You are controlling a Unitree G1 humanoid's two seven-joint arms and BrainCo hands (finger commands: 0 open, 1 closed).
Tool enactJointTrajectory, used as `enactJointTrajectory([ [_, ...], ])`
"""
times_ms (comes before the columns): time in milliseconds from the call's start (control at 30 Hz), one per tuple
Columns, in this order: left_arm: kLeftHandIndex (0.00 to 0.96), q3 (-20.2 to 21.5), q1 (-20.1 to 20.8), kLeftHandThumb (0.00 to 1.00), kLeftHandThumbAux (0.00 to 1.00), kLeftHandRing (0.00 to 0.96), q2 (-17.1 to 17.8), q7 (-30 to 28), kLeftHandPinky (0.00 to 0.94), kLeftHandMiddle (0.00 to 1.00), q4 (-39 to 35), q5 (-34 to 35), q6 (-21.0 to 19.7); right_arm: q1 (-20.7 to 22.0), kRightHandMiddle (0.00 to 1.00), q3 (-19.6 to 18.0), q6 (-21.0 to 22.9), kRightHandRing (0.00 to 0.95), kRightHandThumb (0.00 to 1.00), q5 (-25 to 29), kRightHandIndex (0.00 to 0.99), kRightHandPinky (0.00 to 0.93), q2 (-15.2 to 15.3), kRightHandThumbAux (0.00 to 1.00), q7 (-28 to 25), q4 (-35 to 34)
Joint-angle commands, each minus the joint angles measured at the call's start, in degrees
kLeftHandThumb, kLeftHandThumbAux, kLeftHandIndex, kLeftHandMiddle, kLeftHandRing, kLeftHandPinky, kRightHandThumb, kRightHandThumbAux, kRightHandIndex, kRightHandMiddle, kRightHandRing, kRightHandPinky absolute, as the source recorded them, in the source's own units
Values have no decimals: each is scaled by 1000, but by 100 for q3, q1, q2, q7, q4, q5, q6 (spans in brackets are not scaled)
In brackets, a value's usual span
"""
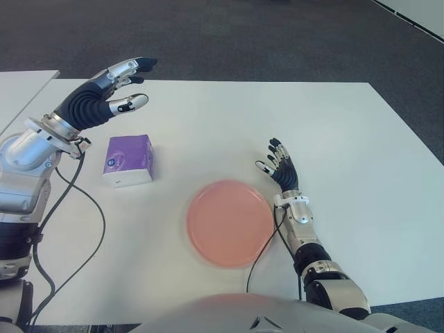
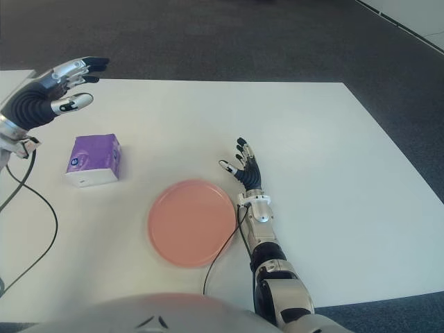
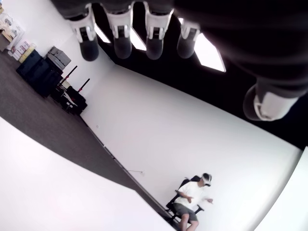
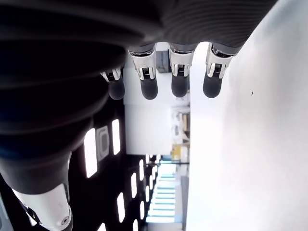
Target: Put the tissue paper into the plate.
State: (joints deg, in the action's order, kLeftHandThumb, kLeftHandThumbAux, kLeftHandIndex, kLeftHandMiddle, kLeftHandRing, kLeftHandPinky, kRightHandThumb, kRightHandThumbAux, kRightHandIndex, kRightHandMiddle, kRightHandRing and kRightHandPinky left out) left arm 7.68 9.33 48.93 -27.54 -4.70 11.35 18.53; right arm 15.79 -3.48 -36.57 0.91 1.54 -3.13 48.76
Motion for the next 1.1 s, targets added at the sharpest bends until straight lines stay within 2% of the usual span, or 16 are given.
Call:
enactJointTrajectory([
  [33,0,-262,-197,92,324,0,509,-246,0,0,827,-1394,731,-645,0,-17,473,0,0,13,0,0,-77,714,6,441],
  [167,0,-717,-13,167,254,0,678,556,0,0,1852,-3060,1385,-661,0,-34,467,0,0,56,0,0,-84,723,-43,415],
  [267,0,-907,57,214,193,0,839,949,0,0,1990,-3884,1333,-675,0,-27,524,0,0,59,0,0,-67,727,-65,395],
  [400,0,-1236,172,267,124,0,918,1237,0,0,2300,-4619,1161,-681,0,-2,613,0,0,14,0,0,-33,723,-53,390],
  [667,0,-1573,395,324,47,0,1043,1406,0,0,2647,-5246,1173,-673,0,20,643,0,0,-34,0,0,2,718,-19,418],
  [833,0,-1829,606,319,30,0,1061,1651,0,0,3044,-5600,1272,-673,0,29,621,0,0,-69,0,0,17,724,3,434],
  [1100,0,-2218,854,317,18,0,1122,1729,0,0,3432,-5972,1345,-677,0,25,567,0,0,-77,0,0,30,746,-27,447],
])
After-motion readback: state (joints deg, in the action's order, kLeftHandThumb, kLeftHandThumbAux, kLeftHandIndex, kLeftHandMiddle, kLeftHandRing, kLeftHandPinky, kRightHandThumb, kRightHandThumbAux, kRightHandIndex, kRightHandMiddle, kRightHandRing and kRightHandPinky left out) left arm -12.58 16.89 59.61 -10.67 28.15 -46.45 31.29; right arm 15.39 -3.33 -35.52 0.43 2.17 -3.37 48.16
